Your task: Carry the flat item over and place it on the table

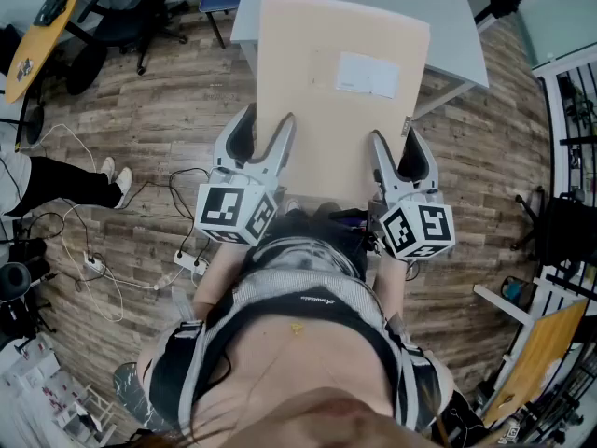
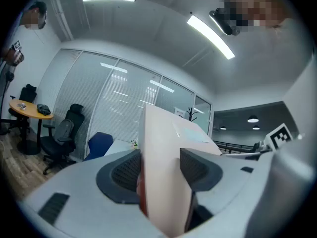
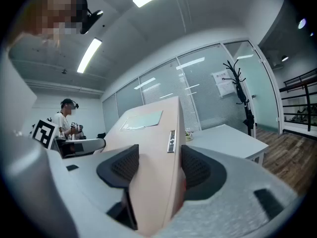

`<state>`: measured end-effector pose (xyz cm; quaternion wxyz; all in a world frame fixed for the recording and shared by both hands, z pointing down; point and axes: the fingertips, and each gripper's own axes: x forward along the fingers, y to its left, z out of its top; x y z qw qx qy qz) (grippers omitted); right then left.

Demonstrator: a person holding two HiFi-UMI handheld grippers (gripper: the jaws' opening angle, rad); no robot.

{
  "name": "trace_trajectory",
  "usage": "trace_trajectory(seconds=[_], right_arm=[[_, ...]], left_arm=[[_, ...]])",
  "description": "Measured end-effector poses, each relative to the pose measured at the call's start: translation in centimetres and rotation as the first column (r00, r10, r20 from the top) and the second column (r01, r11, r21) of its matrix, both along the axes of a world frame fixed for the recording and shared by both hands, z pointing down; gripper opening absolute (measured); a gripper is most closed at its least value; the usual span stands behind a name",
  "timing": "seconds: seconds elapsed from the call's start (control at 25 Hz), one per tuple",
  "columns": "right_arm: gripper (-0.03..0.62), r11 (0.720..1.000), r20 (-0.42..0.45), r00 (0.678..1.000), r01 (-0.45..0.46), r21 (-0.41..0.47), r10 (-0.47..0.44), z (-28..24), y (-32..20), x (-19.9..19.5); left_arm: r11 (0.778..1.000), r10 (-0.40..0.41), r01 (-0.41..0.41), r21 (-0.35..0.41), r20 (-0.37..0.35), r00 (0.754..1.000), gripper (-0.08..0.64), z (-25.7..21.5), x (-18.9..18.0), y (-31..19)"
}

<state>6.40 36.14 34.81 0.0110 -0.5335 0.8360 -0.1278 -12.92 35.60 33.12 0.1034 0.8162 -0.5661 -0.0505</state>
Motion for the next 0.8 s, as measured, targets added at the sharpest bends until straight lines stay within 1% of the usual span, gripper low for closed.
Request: trace_trajectory(seconds=[0.24,0.8], right_arm=[[0.273,1.000,0.017,1.000,-0.001,0.015,0.001,-0.27,0.60,-0.07],[0.273,1.000,0.030,0.999,-0.020,-0.001,0.020,-0.28,0.56,-0.93]], left_arm=[[1.000,0.005,-0.005,0.011,-0.002,1.000,0.244,-0.30,-0.06,0.57],[1.000,0.019,-0.019,0.010,0.000,1.000,0.242,-0.43,-0.92,0.43]])
